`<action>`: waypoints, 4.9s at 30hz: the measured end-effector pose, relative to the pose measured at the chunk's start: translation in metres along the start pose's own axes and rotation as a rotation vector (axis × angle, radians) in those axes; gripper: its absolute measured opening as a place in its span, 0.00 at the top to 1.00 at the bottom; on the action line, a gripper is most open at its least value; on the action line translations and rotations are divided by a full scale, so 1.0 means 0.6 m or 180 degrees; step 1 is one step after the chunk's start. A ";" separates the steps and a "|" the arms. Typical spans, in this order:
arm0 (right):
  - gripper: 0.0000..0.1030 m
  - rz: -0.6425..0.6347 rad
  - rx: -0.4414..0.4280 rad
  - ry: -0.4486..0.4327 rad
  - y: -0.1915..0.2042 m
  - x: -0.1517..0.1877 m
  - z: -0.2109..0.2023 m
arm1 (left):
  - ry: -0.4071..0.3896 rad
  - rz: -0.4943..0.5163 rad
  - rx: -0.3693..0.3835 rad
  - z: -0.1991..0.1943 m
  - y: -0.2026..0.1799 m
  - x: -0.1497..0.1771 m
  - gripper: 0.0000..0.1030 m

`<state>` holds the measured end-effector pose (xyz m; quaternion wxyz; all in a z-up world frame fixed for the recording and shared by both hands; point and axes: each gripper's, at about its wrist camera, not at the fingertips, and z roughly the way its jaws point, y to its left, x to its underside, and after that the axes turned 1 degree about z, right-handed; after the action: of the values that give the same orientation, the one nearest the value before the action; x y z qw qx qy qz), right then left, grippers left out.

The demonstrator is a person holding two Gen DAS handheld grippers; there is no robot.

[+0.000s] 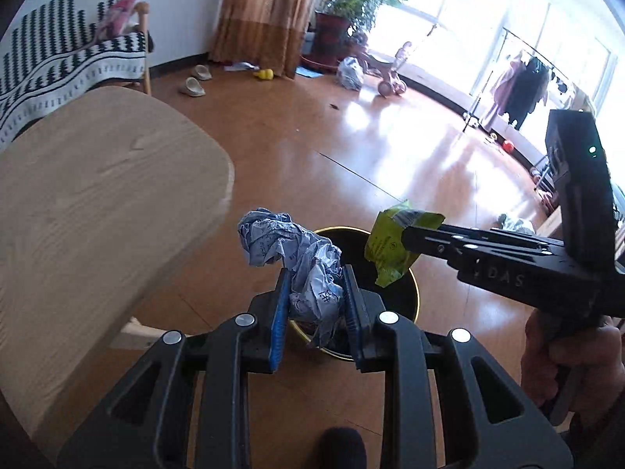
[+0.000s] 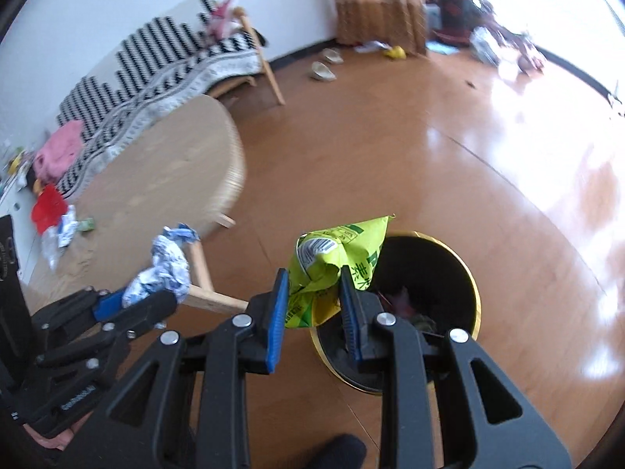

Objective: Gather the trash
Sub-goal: 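Carry the paper and snack bag over the bin and open both tools, then return both tools to the table, then grasp the clear plastic bag with the left tool while the right tool grasps the green tube, then carry the plastic bag and green tube over the bin and open both tools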

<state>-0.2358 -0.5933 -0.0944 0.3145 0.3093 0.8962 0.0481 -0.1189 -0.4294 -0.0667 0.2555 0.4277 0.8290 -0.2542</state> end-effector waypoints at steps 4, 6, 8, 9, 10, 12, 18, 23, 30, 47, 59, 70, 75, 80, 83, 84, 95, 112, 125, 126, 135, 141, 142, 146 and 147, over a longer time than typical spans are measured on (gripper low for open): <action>0.75 0.0112 0.0132 0.0197 -0.045 0.014 0.038 | 0.0076 0.0024 0.0039 0.034 -0.018 -0.006 0.76; 0.75 0.0170 0.0206 0.0320 -0.069 0.022 0.060 | 0.0104 0.0035 0.0049 0.045 -0.021 -0.007 0.76; 0.75 0.0208 0.0249 0.0397 -0.086 0.025 0.074 | 0.0128 0.0048 0.0058 0.057 -0.027 -0.009 0.76; 0.75 0.0221 0.0283 0.0446 -0.095 0.028 0.084 | 0.0135 0.0052 0.0058 0.061 -0.033 -0.008 0.76; 0.75 0.0230 0.0302 0.0473 -0.098 0.027 0.089 | 0.0148 0.0052 0.0061 0.066 -0.035 -0.009 0.76; 0.75 0.0260 0.0331 0.0521 -0.109 0.029 0.100 | 0.0163 0.0039 0.0063 0.074 -0.036 -0.012 0.76; 0.75 0.0299 0.0355 0.0569 -0.104 0.032 0.116 | 0.0200 0.0006 0.0088 0.094 -0.031 -0.021 0.76; 0.75 0.0310 0.0348 0.0565 -0.101 0.033 0.115 | 0.0206 0.0006 0.0090 0.095 -0.042 -0.018 0.76; 0.14 0.0461 0.0348 0.0416 -0.107 0.027 0.099 | 0.0224 0.0004 0.0096 0.101 -0.045 -0.013 0.76; 0.14 0.1034 0.0441 0.0048 -0.169 0.005 0.029 | 0.0577 -0.0051 0.0306 0.194 -0.074 0.006 0.75; 0.14 0.1021 0.0434 -0.0095 -0.157 -0.005 0.009 | 0.0507 -0.0063 0.0282 0.198 -0.075 0.006 0.29; 0.14 0.0440 0.0292 -0.0169 0.023 -0.051 0.030 | 0.0182 -0.0215 -0.0069 0.064 0.029 -0.009 0.13; 0.14 -0.0037 0.0124 -0.0187 0.181 -0.074 0.059 | -0.0095 -0.0445 -0.0528 -0.054 0.154 -0.014 0.11; 0.14 -0.0443 -0.0086 -0.0115 0.334 -0.078 0.097 | -0.0382 -0.0920 -0.1068 -0.178 0.316 0.004 0.11; 0.14 -0.0652 -0.0192 -0.0047 0.417 -0.077 0.121 | -0.0566 -0.1241 -0.1463 -0.255 0.424 0.027 0.11; 0.14 -0.0712 -0.0232 -0.0022 0.444 -0.075 0.130 | -0.0605 -0.1328 -0.1563 -0.274 0.453 0.036 0.11; 0.14 -0.1120 -0.0472 0.0129 0.634 -0.039 0.189 | -0.0487 -0.2071 -0.2423 -0.389 0.732 0.177 0.12; 0.13 -0.1490 -0.0602 0.0346 0.761 -0.024 0.279 | -0.0277 -0.2003 -0.2218 -0.393 0.770 0.185 0.80; 0.22 -0.2077 -0.0431 0.0235 0.854 -0.022 0.340 | -0.0381 -0.1849 -0.2273 -0.455 0.701 0.185 0.80; 0.33 -0.2100 -0.0481 0.0196 0.857 -0.021 0.334 | -0.0368 -0.1816 -0.2265 -0.452 0.697 0.182 0.80; 0.84 -0.2144 -0.0574 0.0216 0.849 -0.007 0.296 | -0.0377 -0.1671 -0.2174 -0.439 0.667 0.167 0.80; 0.84 -0.1804 -0.0605 0.0187 0.754 -0.028 0.224 | -0.0390 -0.1520 -0.1995 -0.413 0.614 0.142 0.80; 0.84 -0.1778 -0.0578 0.0165 0.739 -0.031 0.215 | -0.0399 -0.1493 -0.1964 -0.408 0.604 0.136 0.80; 0.84 -0.1640 -0.0389 -0.0001 0.642 -0.040 0.159 | -0.0456 -0.1350 -0.1759 -0.375 0.532 0.100 0.80; 0.84 -0.1584 -0.0336 -0.0041 0.608 -0.043 0.141 | -0.0468 -0.1315 -0.1703 -0.365 0.514 0.090 0.80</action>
<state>0.0212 -0.3244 -0.0459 0.3380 0.0627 0.9390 0.0140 0.0674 -0.1022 -0.0019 0.3608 0.1493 0.9147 -0.1043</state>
